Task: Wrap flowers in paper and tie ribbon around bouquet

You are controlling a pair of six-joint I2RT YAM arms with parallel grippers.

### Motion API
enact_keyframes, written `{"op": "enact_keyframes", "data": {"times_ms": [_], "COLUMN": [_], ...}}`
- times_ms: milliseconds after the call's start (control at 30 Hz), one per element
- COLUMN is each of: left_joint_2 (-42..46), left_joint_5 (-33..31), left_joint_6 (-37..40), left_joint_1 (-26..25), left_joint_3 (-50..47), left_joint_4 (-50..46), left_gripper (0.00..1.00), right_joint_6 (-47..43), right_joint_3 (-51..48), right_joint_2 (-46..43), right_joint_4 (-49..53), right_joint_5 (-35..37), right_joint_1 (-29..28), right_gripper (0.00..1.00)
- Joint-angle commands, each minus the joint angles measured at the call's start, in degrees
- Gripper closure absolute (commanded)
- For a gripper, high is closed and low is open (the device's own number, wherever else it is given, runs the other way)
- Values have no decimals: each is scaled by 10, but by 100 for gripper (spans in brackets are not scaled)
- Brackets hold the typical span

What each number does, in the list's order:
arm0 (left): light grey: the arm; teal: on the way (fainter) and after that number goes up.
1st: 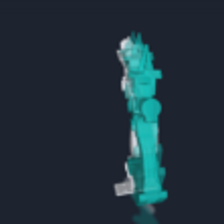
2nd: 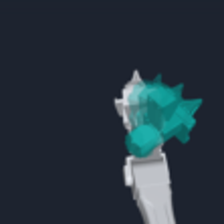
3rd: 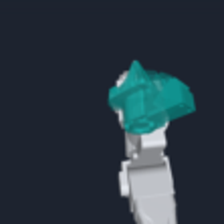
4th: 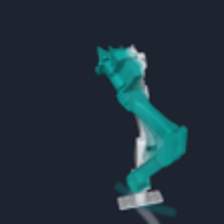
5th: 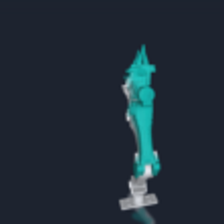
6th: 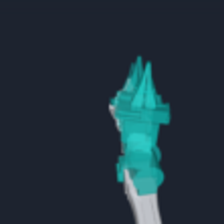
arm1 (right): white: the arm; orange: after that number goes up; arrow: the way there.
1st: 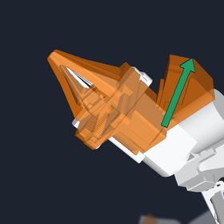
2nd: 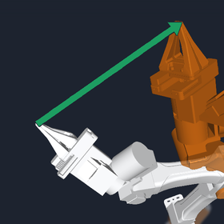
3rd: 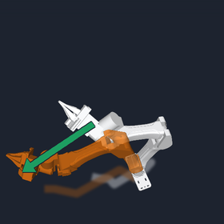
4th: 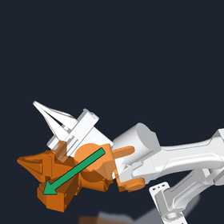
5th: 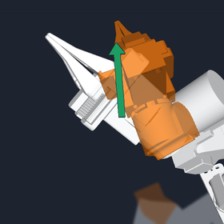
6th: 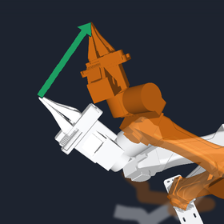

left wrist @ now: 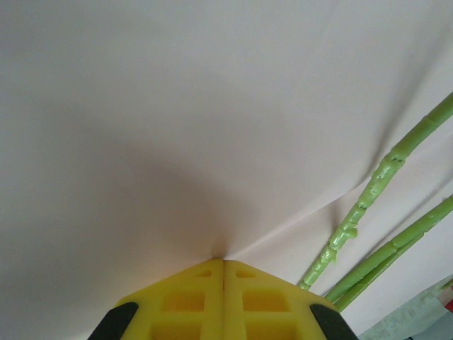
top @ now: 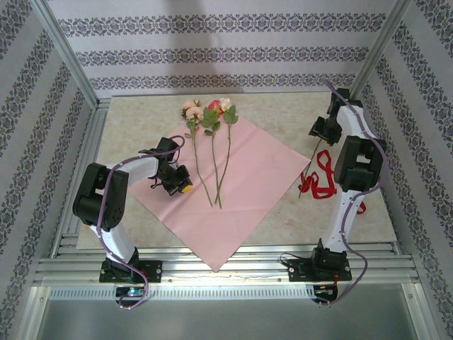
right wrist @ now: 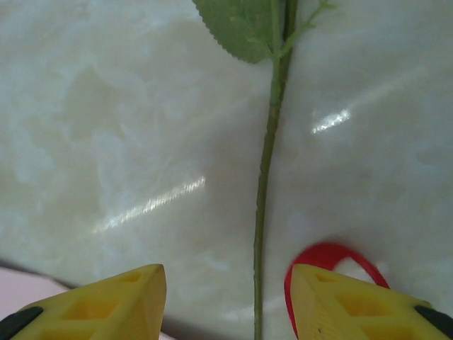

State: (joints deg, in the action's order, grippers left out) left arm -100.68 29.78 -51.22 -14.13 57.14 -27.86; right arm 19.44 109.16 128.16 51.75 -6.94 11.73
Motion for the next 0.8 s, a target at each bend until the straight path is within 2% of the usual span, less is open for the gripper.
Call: {"op": "enact_keyframes", "data": {"times_ms": [0,133,367,700,767], "left_joint_2": [2,1,1,-6,-7], "left_joint_5": [-4,-6,-5,-2,-1], "left_joint_6": [-2,-3,-5,-3,-3], "left_joint_1": [2,2,2,2,2], "left_joint_3": [7,10,10,15,15], "left_joint_4": [-10,-11,-11,-11,-11], "left_gripper": [97,97,97,97,97], "right_joint_6": [-18,-18,-11,-19,-23], "right_joint_3": [60,109,119,138,143], "right_joint_2": [37,84,104,134,137], "right_joint_4": [43,80,90,101,105], "right_joint_5": [22,38,41,34,35], "right_joint_1": [-4,-1,1,0,1], "right_gripper": [50,53,59,74,80]}}
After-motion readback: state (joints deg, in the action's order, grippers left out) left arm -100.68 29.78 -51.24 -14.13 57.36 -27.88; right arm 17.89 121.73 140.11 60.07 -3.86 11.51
